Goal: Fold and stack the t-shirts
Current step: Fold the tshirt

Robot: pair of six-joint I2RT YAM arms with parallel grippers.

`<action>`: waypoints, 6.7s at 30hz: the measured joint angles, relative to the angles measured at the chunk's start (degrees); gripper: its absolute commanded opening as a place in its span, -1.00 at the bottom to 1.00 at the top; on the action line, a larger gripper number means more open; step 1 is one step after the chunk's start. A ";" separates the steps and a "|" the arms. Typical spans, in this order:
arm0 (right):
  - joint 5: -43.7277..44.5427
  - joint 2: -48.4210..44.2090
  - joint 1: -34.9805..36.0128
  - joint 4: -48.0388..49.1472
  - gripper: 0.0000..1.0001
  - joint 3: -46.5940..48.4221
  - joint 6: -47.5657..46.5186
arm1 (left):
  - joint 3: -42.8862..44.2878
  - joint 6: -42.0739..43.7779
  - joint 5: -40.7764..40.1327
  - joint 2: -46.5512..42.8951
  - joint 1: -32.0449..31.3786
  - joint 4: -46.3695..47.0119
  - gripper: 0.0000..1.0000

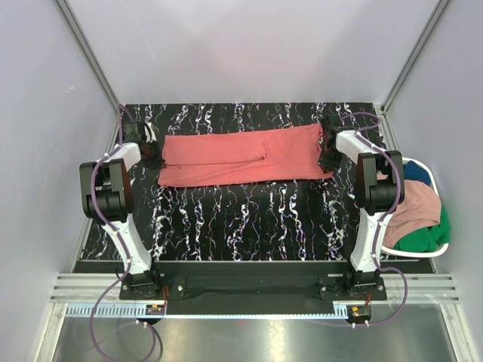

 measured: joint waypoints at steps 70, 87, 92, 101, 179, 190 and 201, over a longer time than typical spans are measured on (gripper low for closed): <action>-20.20 23.02 -0.79 5.51 -0.60 34.58 -5.20 | -15.17 -23.45 -12.00 -11.47 -8.81 -4.83 -0.65; -33.77 1.11 -0.57 13.53 0.46 9.99 5.64 | -10.60 -22.71 -7.98 -23.28 -8.48 -10.23 0.02; -33.62 -6.58 -0.44 19.67 0.50 -2.99 13.42 | -7.63 -18.86 -11.19 -16.04 -5.05 -11.58 0.04; -34.47 2.73 -0.61 21.90 0.26 -3.43 19.78 | -6.95 -13.46 -12.76 -7.30 -4.72 -14.10 -0.31; -34.60 2.60 0.33 9.84 -0.34 4.63 -0.04 | -20.20 -17.62 0.85 -27.74 -52.52 -5.77 -0.22; -38.60 7.08 0.35 15.17 -0.35 8.41 3.06 | -20.52 -17.44 0.24 -20.06 -56.35 -5.05 -0.17; -38.71 9.44 0.35 15.82 -0.37 8.24 3.37 | -20.68 -17.33 -1.57 -19.65 -57.33 -4.98 -0.15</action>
